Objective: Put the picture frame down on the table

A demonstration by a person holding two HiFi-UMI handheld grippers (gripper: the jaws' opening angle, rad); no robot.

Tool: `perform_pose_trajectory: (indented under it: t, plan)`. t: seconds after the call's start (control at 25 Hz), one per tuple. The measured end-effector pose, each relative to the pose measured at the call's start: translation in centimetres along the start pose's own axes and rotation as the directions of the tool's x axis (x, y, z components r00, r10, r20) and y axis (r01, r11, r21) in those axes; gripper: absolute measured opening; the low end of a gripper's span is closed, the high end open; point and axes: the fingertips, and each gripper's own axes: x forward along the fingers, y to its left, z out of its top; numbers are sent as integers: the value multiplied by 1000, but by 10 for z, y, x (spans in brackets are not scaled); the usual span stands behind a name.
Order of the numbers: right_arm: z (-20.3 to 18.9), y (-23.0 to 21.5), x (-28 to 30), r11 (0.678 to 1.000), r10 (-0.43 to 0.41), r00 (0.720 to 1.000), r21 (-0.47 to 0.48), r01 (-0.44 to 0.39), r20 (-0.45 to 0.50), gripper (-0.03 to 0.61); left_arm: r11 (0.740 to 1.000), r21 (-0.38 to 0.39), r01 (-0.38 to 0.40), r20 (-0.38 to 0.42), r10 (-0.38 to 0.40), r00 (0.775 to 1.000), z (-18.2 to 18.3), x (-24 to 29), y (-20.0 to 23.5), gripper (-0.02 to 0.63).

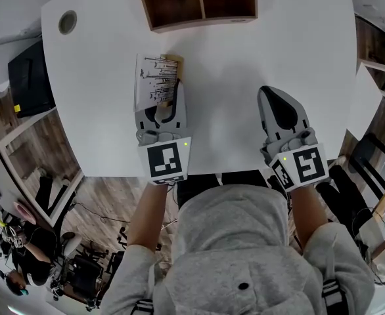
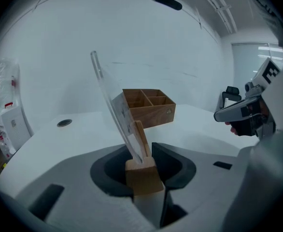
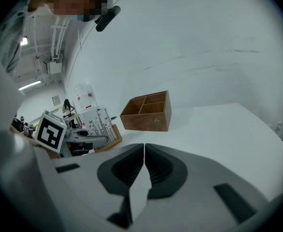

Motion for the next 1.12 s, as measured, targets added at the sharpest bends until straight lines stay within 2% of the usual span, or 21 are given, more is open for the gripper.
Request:
perform_pose_trajectory:
  t: [0.28,0.48,0.68,0.92,1.12]
  plan:
    - [3,0,0,1000,1,1000,-1,-1,1,28,999,52,-8,-50,11,999,-13,5,-1,133]
    - [2,1,0,1000,1,1000,1,-1,0,29,997,81,-15,-59,20,998,-15,6,-1,135]
    - [3,5,3,1000,11,1000,1,-11,3,28,997,77,-6,-61,10,998,-15,8,-1,138]
    - [3,6,-3,1000,7,1000,-2,-7,7,28,997,59,42,-48,-40,998,-14,7,-13,250]
    - [9,4,-11,1000,-2,1000,-10,2,24,28,998,24,60,-60,-59,996,-14,3,-15,265]
